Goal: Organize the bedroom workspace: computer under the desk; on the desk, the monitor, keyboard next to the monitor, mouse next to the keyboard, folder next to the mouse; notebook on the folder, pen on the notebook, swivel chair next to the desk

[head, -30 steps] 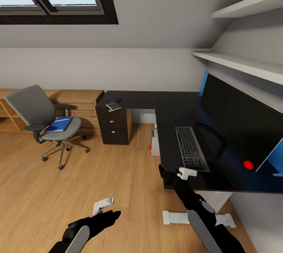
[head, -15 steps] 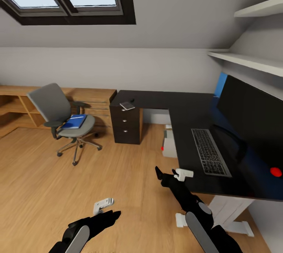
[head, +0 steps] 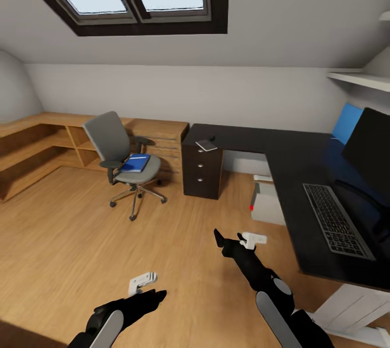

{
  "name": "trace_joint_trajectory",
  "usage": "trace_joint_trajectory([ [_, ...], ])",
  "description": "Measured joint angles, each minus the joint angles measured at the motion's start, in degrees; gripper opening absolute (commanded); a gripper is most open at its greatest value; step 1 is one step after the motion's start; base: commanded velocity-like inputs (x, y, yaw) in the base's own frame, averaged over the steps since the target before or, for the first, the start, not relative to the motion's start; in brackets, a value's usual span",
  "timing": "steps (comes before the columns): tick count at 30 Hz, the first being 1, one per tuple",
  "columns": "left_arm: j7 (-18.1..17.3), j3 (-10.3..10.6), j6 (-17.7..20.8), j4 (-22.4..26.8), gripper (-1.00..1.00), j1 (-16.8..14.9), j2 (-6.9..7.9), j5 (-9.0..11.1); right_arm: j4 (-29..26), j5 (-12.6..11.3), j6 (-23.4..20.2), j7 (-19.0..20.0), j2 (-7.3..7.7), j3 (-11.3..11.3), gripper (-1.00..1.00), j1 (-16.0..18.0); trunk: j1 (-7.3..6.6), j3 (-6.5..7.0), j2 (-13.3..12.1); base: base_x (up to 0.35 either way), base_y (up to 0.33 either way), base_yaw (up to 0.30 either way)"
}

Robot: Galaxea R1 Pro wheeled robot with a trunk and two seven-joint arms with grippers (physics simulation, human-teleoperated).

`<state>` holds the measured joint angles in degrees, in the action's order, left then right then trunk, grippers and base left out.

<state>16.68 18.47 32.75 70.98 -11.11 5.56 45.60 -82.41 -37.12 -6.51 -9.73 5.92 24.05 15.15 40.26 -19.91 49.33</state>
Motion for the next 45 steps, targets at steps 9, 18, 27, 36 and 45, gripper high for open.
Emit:
trace_joint_trajectory([
  [9, 0.0, 2.8, 0.0, 0.0, 1.0, 0.0, -0.01, -0.1, 0.9, 0.0, 0.1, 1.6, 0.16, 0.0, 1.0, 0.0, -0.02, 0.0, 0.0, 0.163, 0.297, 0.011],
  [18, 0.2, 3.4, 0.1, -0.3, 1.0, 0.0, -0.15, -0.1, 1.8, 0.0, 0.1, 1.7, 0.09, 0.0, 1.0, 0.0, -0.03, 0.0, 0.0, 0.297, 0.177, 0.0],
  [27, 0.2, 3.4, 0.2, -0.4, 1.0, 0.0, -0.17, 0.0, 2.0, 0.0, -0.1, 1.7, 0.11, -0.1, 1.0, 0.0, -0.03, 0.0, 0.0, 0.319, 0.066, 0.0],
  [36, 0.2, 4.2, 0.2, -0.4, 1.0, 0.0, -0.17, -0.1, 2.0, 0.0, -0.1, 1.6, 0.06, -0.1, 1.0, 0.0, -0.03, 0.0, 0.0, 0.321, -0.074, 0.0],
  [45, 0.2, 4.2, 0.1, -0.4, 1.0, 0.0, -0.17, -0.1, 2.0, 0.0, -0.1, 1.5, 0.05, -0.1, 1.0, 0.0, -0.03, 0.0, 0.0, 0.321, -0.08, 0.0],
])
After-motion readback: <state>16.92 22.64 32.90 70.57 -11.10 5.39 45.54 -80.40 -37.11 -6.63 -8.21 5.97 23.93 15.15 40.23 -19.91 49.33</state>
